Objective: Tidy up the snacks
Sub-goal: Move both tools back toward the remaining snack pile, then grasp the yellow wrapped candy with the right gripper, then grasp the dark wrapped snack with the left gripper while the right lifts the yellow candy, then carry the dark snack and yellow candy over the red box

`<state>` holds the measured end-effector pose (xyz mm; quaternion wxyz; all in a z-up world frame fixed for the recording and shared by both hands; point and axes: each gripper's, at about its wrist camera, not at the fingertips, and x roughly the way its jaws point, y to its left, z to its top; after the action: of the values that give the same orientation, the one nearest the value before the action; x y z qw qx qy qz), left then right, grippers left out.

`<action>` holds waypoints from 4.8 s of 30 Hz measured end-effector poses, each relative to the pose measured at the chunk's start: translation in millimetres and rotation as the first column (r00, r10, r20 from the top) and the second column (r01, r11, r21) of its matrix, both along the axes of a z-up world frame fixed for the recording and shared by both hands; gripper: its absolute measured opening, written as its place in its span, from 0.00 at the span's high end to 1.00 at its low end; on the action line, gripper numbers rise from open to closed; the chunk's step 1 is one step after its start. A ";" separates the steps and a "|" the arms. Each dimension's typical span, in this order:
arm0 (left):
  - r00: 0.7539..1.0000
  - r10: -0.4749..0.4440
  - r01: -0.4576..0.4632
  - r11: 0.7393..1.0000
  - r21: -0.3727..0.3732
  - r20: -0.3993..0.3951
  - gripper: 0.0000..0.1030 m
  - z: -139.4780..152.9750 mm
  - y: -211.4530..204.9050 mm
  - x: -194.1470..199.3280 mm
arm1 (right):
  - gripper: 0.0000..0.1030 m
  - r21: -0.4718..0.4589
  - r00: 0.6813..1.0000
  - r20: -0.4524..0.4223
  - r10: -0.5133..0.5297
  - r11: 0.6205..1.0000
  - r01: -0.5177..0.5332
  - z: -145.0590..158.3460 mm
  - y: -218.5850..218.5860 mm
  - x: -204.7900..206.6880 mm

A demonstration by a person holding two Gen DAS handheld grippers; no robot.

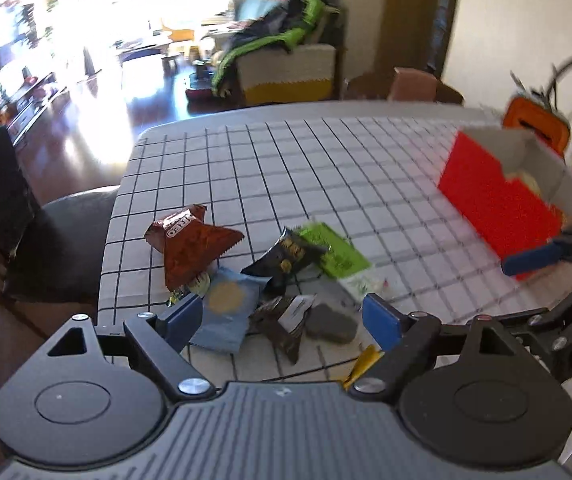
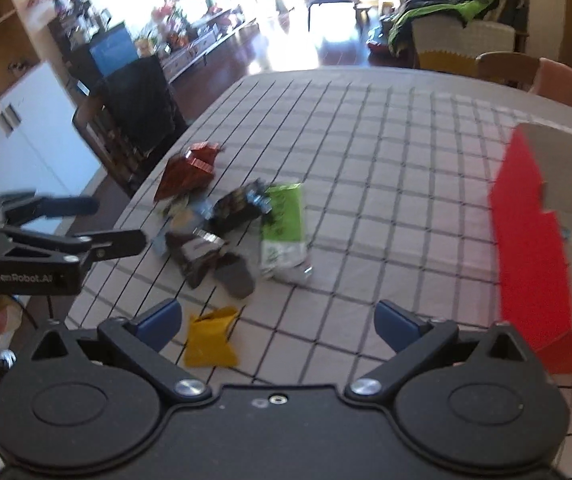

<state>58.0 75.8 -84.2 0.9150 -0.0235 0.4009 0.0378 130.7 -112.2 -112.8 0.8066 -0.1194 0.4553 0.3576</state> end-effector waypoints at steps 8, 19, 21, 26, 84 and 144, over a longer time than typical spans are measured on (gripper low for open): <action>0.993 -0.097 0.100 0.994 0.046 -0.060 0.15 -26.1 15.4 3.0 | 0.07 -0.112 0.995 0.015 0.103 0.989 -0.101 -32.8 40.5 -21.4; 0.982 -0.154 0.162 0.984 0.075 -0.106 0.15 -42.0 28.0 5.5 | 0.28 -0.204 0.985 0.009 0.171 0.965 -0.165 -70.2 75.3 -25.4; 0.980 -0.167 0.175 0.982 0.076 -0.110 0.15 -43.6 27.9 7.0 | 0.32 -0.209 0.982 0.011 0.191 0.960 -0.184 -73.6 79.3 -26.1; 0.970 -0.211 0.223 0.970 0.098 -0.122 0.15 -47.4 22.0 13.8 | 0.41 -0.226 0.974 0.019 0.226 0.950 -0.216 -78.1 85.2 -27.6; 0.920 -0.284 0.327 0.936 0.127 -0.271 0.43 -67.8 -9.7 62.4 | 0.62 -0.002 0.999 -0.035 -0.024 1.000 0.024 -58.0 -9.0 -12.5; 0.986 -0.166 0.165 0.984 -0.061 -0.001 0.67 57.7 -156.6 103.0 | 0.62 0.097 0.954 0.178 -0.239 0.970 0.225 69.7 -197.3 66.9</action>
<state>161.0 -80.8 -26.5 0.9127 -0.0179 0.4051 -0.0506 197.7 -309.6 -43.1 0.8864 -0.0678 0.3740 0.2644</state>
